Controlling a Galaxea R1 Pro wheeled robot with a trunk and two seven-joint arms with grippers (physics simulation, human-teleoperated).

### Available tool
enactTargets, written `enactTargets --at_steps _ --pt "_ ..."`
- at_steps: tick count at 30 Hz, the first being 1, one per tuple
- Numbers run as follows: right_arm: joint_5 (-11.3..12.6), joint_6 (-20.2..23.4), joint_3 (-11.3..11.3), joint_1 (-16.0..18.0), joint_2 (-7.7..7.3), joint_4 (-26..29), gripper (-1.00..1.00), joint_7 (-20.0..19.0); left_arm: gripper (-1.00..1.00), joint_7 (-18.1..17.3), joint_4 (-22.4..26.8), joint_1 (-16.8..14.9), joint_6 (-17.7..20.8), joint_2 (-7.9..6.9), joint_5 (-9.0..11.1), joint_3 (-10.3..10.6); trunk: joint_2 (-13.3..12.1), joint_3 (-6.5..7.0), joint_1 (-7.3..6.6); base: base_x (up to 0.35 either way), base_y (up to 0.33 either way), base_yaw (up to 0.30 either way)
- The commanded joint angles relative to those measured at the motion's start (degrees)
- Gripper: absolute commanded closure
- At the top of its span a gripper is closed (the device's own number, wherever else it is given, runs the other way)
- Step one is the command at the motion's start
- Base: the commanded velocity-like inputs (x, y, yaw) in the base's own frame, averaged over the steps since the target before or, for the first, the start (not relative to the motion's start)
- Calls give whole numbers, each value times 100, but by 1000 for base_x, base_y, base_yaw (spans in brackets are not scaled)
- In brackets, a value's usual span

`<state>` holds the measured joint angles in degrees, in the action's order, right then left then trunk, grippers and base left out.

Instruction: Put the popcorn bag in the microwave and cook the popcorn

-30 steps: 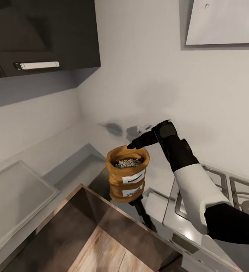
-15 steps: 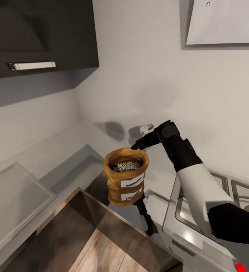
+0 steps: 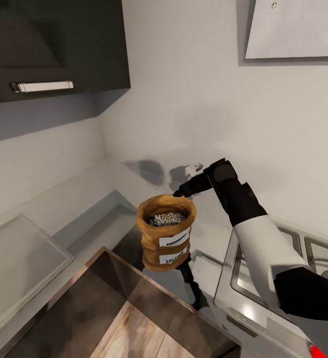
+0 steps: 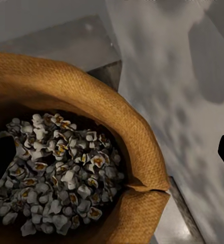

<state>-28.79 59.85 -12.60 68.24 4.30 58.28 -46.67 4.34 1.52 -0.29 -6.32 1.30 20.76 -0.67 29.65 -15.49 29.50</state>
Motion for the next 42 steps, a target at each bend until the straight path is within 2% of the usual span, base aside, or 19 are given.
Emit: enactTargets --at_steps 1,7,15,21,22,24,25,28,30,34,42 --pt "-63 15 1 5 1 -2 -100 -53 -100 14 -1 -4 -18 2 15 -4 8 -9 2 0 0 0" --pt "-34 15 -4 5 -117 -20 -100 -53 -100 14 3 -5 -15 2 15 2 8 -9 2 31 0 0" --pt "-39 15 -6 5 -138 -51 -100 -55 -100 13 1 -6 -11 2 15 5 8 -9 2 287 0 0" --pt "7 15 0 5 -155 -70 -100 -171 -100 14 -2 -5 -18 2 15 5 8 -9 2 74 0 0" --pt "8 15 -2 5 -185 -70 -100 -255 -100 14 -2 -5 -18 2 15 3 8 -9 2 8 0 0" --pt "-7 15 -30 5 -336 -65 -100 -566 -100 14 -1 -5 -18 2 15 5 8 -9 2 3 0 0" --pt "-14 15 -140 5 -467 -51 -100 -791 -100 14 -2 -5 -18 2 15 2 8 -9 2 1 0 0" --pt "-34 3 -663 5 -844 10 -100 -1411 -100 14 -1 -6 -18 2 15 1 8 -9 2 0 0 0" --pt "-43 -116 -800 5 -1003 19 -100 -1675 -100 14 -1 -6 -18 2 15 4 8 -9 2 0 0 0" --pt "-51 -384 -861 5 -1113 -2 -100 -1792 -100 14 -1 -6 -18 2 15 2 8 -9 2 0 0 0" --pt "-37 -434 -843 5 -1062 18 -100 -1743 -100 14 3 -4 -18 2 15 -1 8 -9 2 0 0 0"
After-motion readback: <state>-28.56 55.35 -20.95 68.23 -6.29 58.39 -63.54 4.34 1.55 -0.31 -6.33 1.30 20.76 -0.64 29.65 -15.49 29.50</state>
